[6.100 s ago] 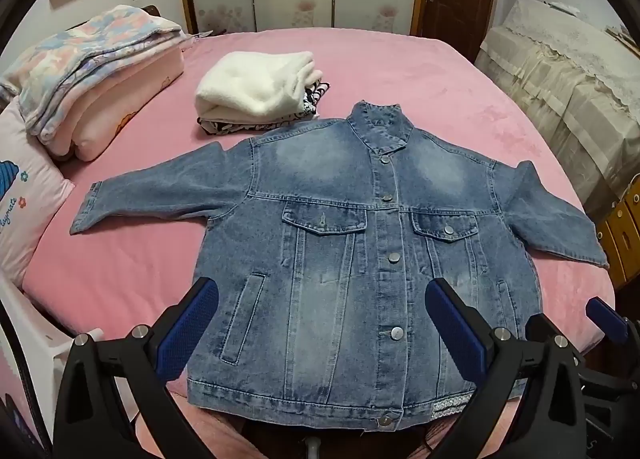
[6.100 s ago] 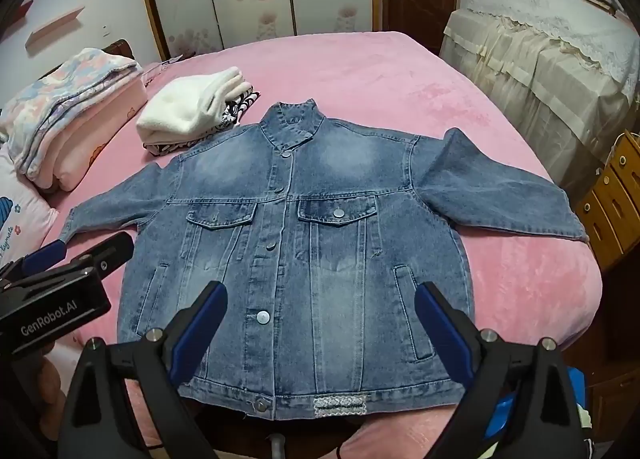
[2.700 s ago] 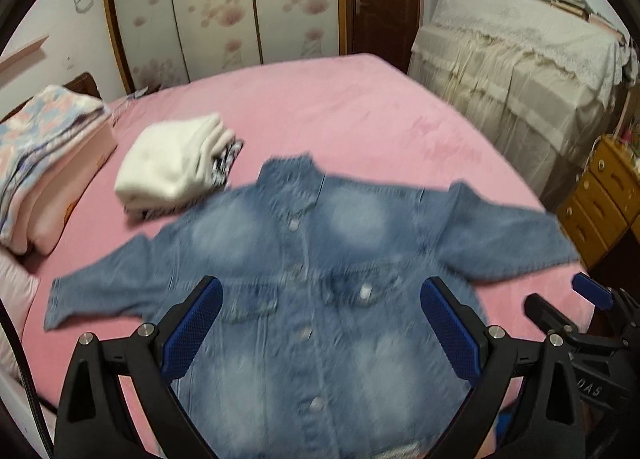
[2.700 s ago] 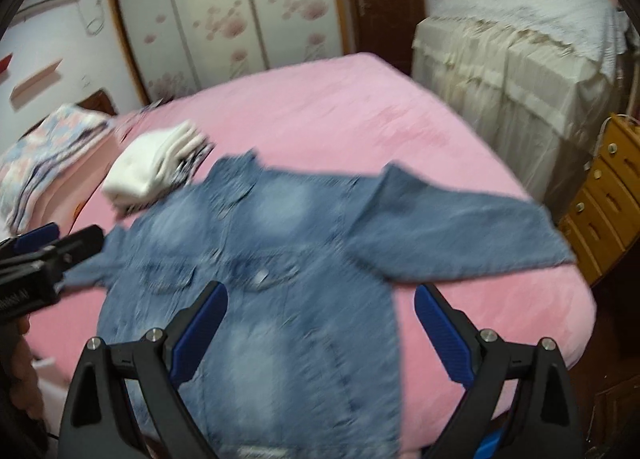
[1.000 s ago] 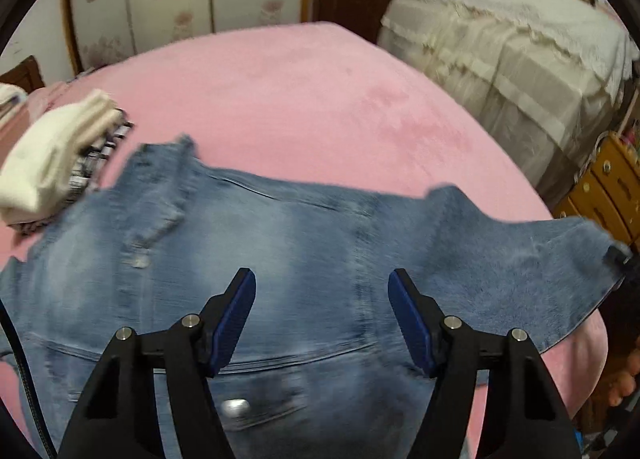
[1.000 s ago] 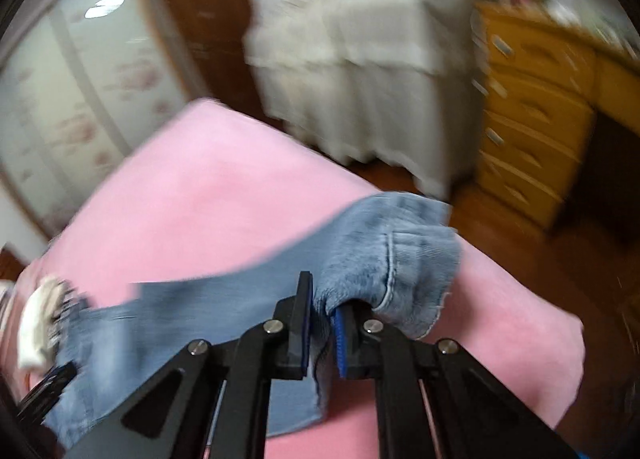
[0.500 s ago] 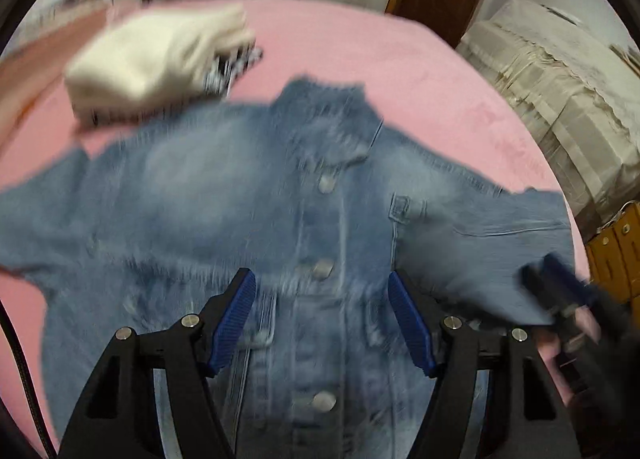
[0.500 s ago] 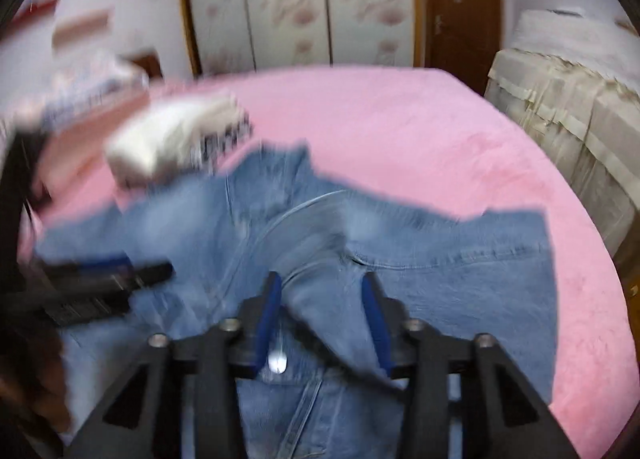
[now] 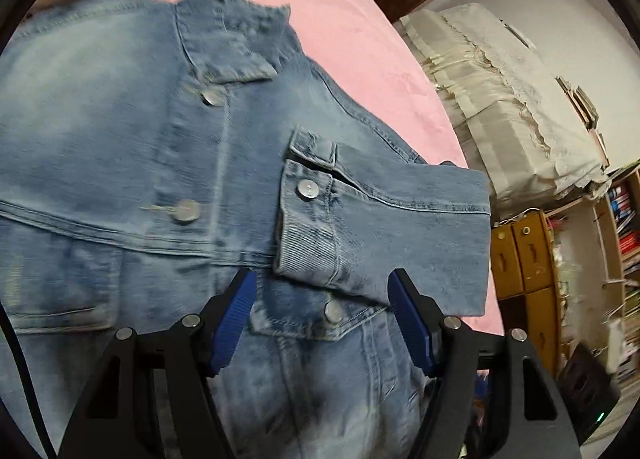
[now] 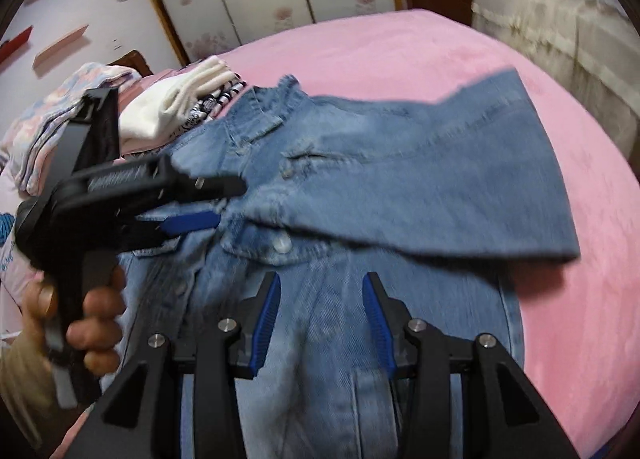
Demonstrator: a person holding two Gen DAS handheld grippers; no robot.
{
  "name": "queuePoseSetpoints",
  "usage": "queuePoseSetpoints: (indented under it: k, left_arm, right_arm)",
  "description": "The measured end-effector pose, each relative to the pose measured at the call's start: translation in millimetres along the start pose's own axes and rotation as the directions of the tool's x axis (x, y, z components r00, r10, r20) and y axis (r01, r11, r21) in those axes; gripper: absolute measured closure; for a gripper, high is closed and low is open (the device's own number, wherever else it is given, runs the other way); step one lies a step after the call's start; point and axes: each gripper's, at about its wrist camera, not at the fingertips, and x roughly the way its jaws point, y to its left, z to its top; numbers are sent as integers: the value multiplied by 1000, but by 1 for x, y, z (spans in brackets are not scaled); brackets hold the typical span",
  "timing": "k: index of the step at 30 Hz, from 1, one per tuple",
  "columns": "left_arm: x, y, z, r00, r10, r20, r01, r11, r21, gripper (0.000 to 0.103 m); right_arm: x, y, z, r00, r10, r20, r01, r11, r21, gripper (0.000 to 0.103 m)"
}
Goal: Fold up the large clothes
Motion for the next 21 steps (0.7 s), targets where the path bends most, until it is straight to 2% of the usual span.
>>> queuePoseSetpoints:
  k: [6,9,10,11,12,13,14,16,19,21]
  left_arm:
    - [32,-3,4,1000,-1,-29,0,1000,-27,36]
    - [44,-9,9,1000,27,-14,-28,999,-16,36]
    - [47,-12,11,999,41,-12,-41,999,-12,39]
    - [50,-15,14,999,47,-14,-47,999,-8,63]
    - [56,-19,17,998,50,-32,-51,999,-6,78]
    - [62,-23,19,997,51,-60,-51,999,-10,82]
    - [61,-24,21,997,60,-57,-61,998,-11,88]
    - [60,-39,23,996,75,-38,-74,997,23,95]
    - [43,-78,35,996,86,21,-88,989,118,96]
    - [16,-113,49,991,87,97,-106,971,213,96]
  right_arm:
    - [-2,-20,-11,1000,-5,-17,6,999,52,60]
    - [-3,-32,-14,1000,-2,-20,4,996,90,60]
    - [-2,-34,-13,1000,-2,-23,5,995,99,60]
    - [0,-36,-14,1000,-5,-27,8,994,108,60]
    - [0,-38,-14,999,-10,-32,13,993,119,60]
    - [0,-41,-16,999,-11,-36,16,991,131,60]
    - [0,-42,-17,999,-11,-38,16,990,137,60]
    - [-2,-44,-19,999,-14,-39,19,989,149,60]
    - [-9,-46,-20,999,-34,-33,38,988,152,60]
    - [-16,-47,-20,999,-46,-26,50,987,152,60]
